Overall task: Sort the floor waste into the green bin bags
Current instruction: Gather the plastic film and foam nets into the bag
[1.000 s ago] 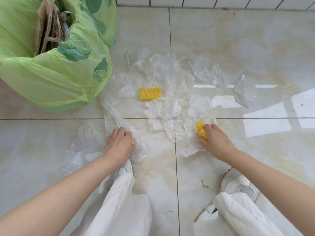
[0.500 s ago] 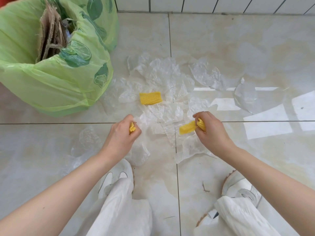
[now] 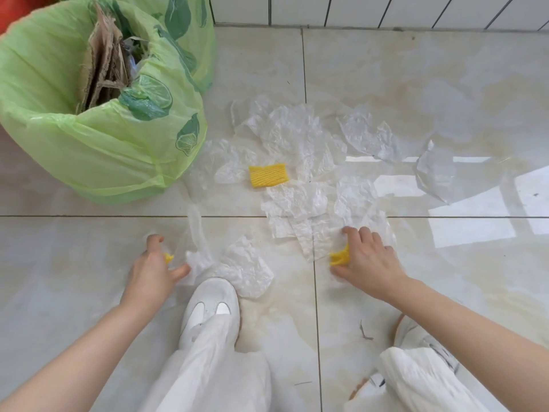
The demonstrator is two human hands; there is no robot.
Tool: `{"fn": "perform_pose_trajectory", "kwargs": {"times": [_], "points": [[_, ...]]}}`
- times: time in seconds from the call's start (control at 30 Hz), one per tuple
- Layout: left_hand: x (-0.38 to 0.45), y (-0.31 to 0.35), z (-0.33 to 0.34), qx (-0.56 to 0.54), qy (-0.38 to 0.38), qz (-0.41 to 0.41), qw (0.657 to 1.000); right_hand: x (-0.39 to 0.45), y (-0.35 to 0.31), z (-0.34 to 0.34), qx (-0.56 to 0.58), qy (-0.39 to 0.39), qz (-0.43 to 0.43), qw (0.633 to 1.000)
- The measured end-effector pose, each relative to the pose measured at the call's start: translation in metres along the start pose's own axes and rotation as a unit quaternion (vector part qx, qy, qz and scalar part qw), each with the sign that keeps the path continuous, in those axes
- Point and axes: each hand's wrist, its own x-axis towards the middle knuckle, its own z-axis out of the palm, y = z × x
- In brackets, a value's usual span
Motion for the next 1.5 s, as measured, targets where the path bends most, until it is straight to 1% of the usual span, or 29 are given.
{"fn": "perform_pose_trajectory", "kwargs": {"times": [0.07,0.13,0.17,0.27,0.37,0.47,0.57,0.63,0.73,0.83,0.9,1.0,1.1,1.17,1.23,1.27,1.3,1.37,1.43,1.5], "points": [[-0.010,-0.013,0.004,0.025,-0.009,-0.032,0.999,-0.005,-0.005,0.010,0.003,0.006,0.013,1.000],[-0.021,-0.022,0.009,0.031,-0.012,-0.049,0.998,-0.012,-0.008,0.021,0.047,-0.014,0.012,0.999],[-0.025,-0.024,0.011,0.030,-0.009,-0.049,0.998,-0.015,-0.009,0.026,0.050,-0.023,0.002,0.998],[-0.023,-0.024,0.015,0.018,-0.010,-0.037,0.999,-0.019,-0.006,0.036,0.035,0.001,-0.059,0.998],[-0.014,-0.018,0.016,-0.001,-0.008,-0.017,1.000,-0.016,-0.001,0.033,0.102,0.000,-0.088,0.991],[-0.007,-0.013,0.015,0.003,0.005,0.002,1.000,-0.013,0.000,0.020,0.168,0.039,-0.083,0.981],[0.000,-0.010,0.015,0.003,0.026,0.008,1.000,-0.011,-0.005,0.008,0.203,0.087,-0.052,0.974],[0.004,-0.010,0.016,0.009,0.038,0.016,0.999,-0.009,-0.007,0.003,0.219,0.092,-0.032,0.971],[0.006,-0.008,0.018,0.010,0.056,0.045,0.997,-0.007,-0.010,-0.004,0.242,0.099,-0.041,0.964],[0.006,0.001,0.015,-0.016,0.068,0.079,0.994,-0.007,-0.011,-0.014,0.275,0.106,-0.034,0.955],[0.006,0.010,0.009,-0.023,0.079,0.103,0.991,-0.007,-0.011,-0.022,0.287,0.123,-0.022,0.950],[0.002,0.031,-0.002,-0.063,0.099,0.092,0.989,-0.007,-0.010,-0.041,0.305,0.184,0.005,0.934],[-0.004,0.057,-0.011,-0.123,0.108,0.103,0.981,-0.002,-0.010,-0.063,0.323,0.232,0.009,0.917],[-0.011,0.077,-0.011,-0.185,0.081,0.114,0.973,0.010,-0.012,-0.072,0.331,0.216,0.011,0.918],[-0.017,0.097,-0.007,-0.252,0.035,0.125,0.959,0.027,-0.018,-0.071,0.298,0.167,-0.005,0.940],[-0.020,0.105,-0.002,-0.261,0.009,0.133,0.956,0.034,-0.023,-0.069,0.266,0.136,-0.025,0.954],[-0.022,0.112,0.003,-0.249,-0.020,0.140,0.958,0.041,-0.029,-0.067,0.230,0.105,-0.051,0.966],[-0.024,0.118,0.015,-0.171,-0.080,0.148,0.971,0.053,-0.041,-0.061,0.154,0.060,-0.096,0.981],[-0.026,0.117,0.027,-0.039,-0.120,0.159,0.979,0.063,-0.052,-0.056,0.078,0.034,-0.120,0.989],[-0.028,0.111,0.038,0.116,-0.129,0.187,0.967,0.068,-0.058,-0.050,-0.002,0.011,-0.125,0.992]]}}
